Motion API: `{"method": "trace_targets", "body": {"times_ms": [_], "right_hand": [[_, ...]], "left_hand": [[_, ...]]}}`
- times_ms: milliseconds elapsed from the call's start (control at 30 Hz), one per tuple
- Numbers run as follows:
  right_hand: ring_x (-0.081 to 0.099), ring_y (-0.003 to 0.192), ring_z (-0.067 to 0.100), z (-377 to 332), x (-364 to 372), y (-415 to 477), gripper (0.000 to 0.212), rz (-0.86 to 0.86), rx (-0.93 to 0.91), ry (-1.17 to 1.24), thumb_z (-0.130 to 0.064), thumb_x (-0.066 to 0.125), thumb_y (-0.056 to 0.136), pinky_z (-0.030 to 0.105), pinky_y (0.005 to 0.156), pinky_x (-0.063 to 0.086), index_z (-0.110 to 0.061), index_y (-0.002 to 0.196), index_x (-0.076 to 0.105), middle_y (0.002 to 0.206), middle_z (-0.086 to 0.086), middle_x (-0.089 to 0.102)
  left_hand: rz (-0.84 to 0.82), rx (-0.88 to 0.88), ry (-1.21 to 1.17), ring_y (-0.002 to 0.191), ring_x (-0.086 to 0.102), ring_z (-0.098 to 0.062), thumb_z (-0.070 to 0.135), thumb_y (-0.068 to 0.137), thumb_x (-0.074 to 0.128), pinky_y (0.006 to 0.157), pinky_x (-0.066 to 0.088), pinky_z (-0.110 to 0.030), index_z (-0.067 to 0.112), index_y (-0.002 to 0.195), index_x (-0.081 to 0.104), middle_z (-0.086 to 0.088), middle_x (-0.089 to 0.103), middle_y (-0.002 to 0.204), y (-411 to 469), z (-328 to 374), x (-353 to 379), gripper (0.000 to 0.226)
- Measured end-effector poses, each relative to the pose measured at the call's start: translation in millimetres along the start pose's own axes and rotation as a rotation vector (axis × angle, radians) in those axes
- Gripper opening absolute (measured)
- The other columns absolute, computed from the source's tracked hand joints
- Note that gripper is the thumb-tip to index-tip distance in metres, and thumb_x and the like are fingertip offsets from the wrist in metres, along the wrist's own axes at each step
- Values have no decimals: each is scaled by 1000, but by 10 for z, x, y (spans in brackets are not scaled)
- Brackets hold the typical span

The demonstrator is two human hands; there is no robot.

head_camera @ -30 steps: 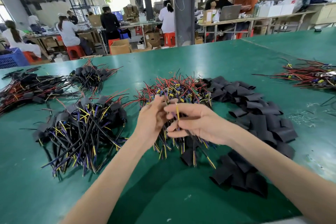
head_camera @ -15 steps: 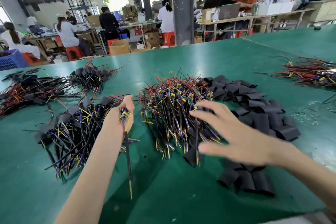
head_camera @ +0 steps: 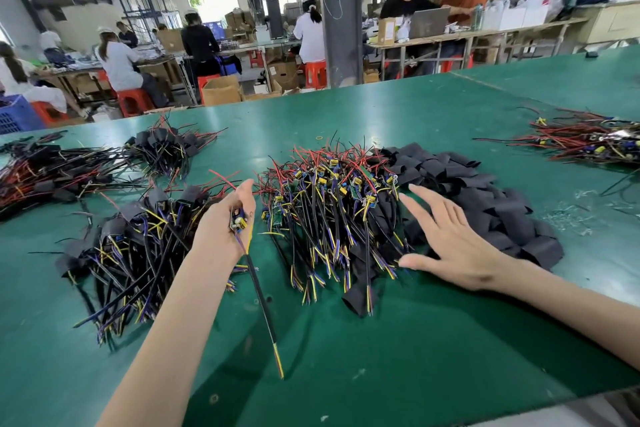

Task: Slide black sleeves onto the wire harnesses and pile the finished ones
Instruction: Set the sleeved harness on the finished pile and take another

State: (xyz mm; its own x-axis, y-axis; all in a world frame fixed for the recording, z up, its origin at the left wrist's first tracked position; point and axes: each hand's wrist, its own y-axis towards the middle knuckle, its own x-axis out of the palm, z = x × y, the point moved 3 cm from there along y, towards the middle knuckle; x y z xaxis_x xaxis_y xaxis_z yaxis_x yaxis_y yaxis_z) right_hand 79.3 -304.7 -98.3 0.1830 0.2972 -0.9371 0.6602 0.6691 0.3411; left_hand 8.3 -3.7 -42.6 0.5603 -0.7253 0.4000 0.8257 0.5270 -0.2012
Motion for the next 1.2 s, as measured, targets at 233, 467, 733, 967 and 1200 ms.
{"method": "trace_targets", "body": {"times_ms": [233, 467, 733, 967, 1200], "right_hand": [[28, 133, 14, 181, -97, 341, 43, 78, 114, 602, -44, 41, 97, 32, 113, 16, -20, 131, 50, 136, 0, 39], [59, 92, 18, 518, -414, 350, 15, -366, 303, 199, -21, 71, 81, 29, 82, 44, -26, 91, 60, 95, -2, 64], [57, 87, 25, 352, -288, 427, 32, -376, 434, -12, -28, 66, 77, 34, 74, 48, -18, 102, 48, 102, 7, 58], [57, 90, 31, 94, -641, 660, 28, 44, 396, -302, -21, 63, 78, 31, 64, 38, -7, 93, 44, 99, 13, 59], [56, 90, 9, -368, -351, 714, 43, 225, 4, 404, -15, 70, 78, 19, 86, 42, -14, 119, 55, 104, -1, 64]], "left_hand": [[-103, -75, -274, 37, 47, -3, 3, 100, 36, 47, 45, -10, -2, 118, 52, -5, 49, 72, -55, 4, 28, 25], [-100, 144, 179, 40, 46, -3, -3, 93, 51, 36, 34, -10, 5, 111, 62, 3, 53, 52, -9, 72, -57, 23], [-78, 635, 1060, 38, 46, -7, 7, 92, 57, 40, 43, -22, 18, 112, 69, 2, 51, 65, -21, 71, -54, 26], [-240, 925, 1329, 75, 47, -16, 13, 91, 61, 73, 42, -32, 22, 112, 71, 10, 42, 75, -132, -57, 114, 25], [-243, 1001, 1236, 71, 44, -13, 11, 91, 61, 66, 34, -26, 20, 110, 72, 12, 40, 74, -218, -111, 162, 23]]}}
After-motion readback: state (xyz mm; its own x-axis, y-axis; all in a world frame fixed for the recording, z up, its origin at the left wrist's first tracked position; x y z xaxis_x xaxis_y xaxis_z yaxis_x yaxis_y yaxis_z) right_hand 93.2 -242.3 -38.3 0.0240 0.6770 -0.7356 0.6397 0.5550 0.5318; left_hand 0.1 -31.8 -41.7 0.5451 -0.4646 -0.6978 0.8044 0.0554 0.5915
